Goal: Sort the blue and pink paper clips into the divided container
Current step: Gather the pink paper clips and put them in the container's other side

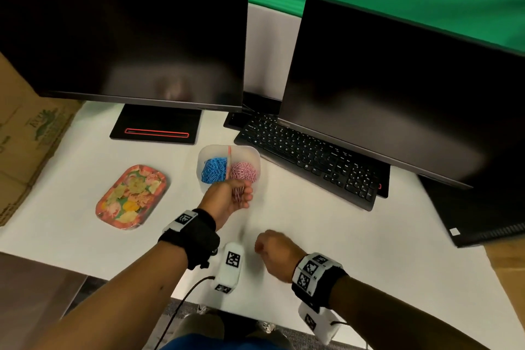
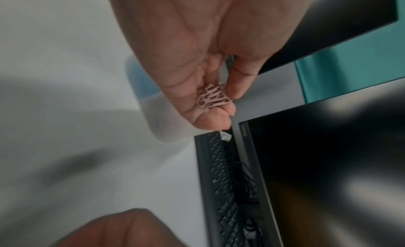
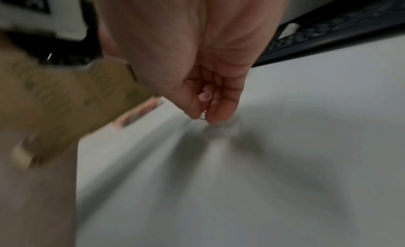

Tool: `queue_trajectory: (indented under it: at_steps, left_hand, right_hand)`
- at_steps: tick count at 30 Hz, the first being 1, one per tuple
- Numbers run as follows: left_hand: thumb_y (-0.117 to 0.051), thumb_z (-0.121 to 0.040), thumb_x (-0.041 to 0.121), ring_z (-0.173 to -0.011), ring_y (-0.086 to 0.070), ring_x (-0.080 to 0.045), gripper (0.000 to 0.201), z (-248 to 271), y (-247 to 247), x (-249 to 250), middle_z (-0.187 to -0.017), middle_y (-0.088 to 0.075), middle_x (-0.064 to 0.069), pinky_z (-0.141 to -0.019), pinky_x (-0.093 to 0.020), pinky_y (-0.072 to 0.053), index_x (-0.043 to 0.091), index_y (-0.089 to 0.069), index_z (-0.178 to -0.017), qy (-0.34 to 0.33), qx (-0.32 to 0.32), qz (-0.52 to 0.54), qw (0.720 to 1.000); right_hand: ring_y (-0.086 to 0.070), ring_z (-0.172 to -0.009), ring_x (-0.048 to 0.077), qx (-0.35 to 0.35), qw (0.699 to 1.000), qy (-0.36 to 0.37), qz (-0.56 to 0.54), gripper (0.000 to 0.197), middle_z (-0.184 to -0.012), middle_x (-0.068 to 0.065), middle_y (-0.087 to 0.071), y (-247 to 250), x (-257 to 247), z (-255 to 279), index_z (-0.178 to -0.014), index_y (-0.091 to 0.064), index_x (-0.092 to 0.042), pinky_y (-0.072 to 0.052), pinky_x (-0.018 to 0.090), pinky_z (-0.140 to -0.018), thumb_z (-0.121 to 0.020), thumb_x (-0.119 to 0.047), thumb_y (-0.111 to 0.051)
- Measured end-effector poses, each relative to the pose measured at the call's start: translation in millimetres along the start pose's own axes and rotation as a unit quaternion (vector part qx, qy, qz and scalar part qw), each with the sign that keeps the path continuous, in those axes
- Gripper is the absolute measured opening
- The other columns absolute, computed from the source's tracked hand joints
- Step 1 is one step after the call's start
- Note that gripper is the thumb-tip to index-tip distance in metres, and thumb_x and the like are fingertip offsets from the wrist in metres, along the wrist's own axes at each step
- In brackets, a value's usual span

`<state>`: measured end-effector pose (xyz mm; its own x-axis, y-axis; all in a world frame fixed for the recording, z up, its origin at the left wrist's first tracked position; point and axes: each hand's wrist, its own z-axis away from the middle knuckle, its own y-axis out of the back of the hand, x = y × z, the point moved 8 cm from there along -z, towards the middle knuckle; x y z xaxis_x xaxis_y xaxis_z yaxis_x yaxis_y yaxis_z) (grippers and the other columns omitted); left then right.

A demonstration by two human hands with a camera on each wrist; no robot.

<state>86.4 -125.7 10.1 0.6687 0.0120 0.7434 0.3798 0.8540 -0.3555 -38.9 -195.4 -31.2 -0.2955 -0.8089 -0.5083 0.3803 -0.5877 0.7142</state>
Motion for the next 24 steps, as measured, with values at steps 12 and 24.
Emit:
queue_trajectory:
  at_steps: [12,24]
  left_hand:
    - [-0.047,-0.096,0.020,-0.092,-0.058,-0.028,0.025,-27,-1,55,-0.098,-0.058,-0.015,-0.076,-0.036,-0.055,0.008,-0.052,-0.117,0.012,0.110,-0.036,0.993]
    - [-0.063,-0.082,0.017,-0.094,-0.063,-0.029,0.021,9,122,101,-0.110,-0.065,-0.011,-0.089,-0.037,-0.050,0.019,-0.065,-0.103,-0.166,0.277,-0.400,0.858]
  right_hand:
    - [-0.068,-0.075,0.020,0.270,0.918,-0.122,-0.265,0.024,-0.083,0.001,-0.072,152,-25,-64,-0.071,-0.067,-0.025,-0.057,0.027,-0.072,-0.080,-0.003,-0.062]
    - [-0.066,-0.092,0.025,0.221,0.933,-0.185,-0.215,0.023,-0.113,0.008,-0.065,155,-25,-97,-0.099,-0.073,-0.018,-0.055,0.029,-0.085,-0.083,-0.006,-0.061]
